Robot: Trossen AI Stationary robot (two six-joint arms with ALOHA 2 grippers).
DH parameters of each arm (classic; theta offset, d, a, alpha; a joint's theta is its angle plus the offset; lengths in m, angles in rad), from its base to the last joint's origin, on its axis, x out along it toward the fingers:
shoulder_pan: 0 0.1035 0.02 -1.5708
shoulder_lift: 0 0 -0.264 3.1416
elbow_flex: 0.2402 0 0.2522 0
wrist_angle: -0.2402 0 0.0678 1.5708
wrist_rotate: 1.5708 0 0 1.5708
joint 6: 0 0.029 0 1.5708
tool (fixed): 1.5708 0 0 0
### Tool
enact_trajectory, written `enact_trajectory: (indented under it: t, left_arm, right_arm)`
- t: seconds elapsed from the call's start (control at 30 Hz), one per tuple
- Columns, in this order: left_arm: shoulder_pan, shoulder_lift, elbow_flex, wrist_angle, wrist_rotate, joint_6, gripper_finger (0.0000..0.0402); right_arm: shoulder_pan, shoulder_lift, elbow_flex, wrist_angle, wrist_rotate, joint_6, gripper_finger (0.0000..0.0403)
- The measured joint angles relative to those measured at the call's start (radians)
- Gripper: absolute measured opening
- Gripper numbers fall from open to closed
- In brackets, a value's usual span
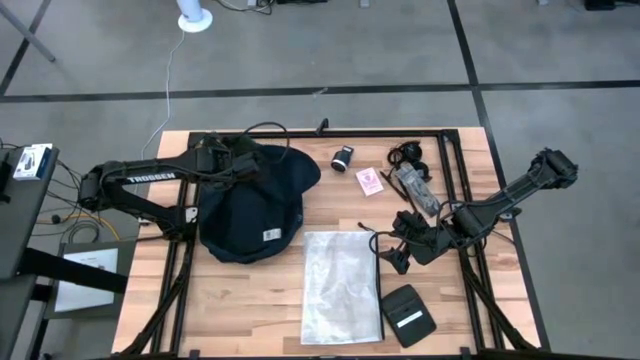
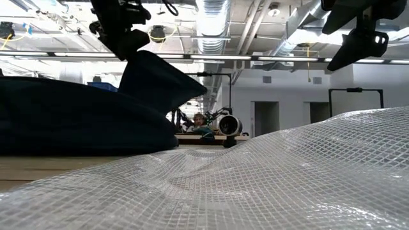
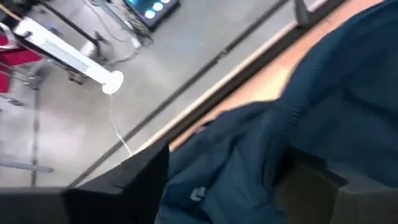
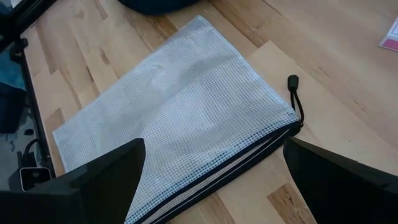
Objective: Unpack backpack
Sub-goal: Adjust the blue backpack
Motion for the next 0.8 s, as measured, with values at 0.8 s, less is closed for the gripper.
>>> enact_trajectory:
  t: [0.8]
  left_arm:
    - [0.012,-0.017,0.060,-0.014,0.331,0.123,0.0315]
  right_arm:
    - [-0.019,0.000,0.000,0.028,0.001,-0.068,0.0372]
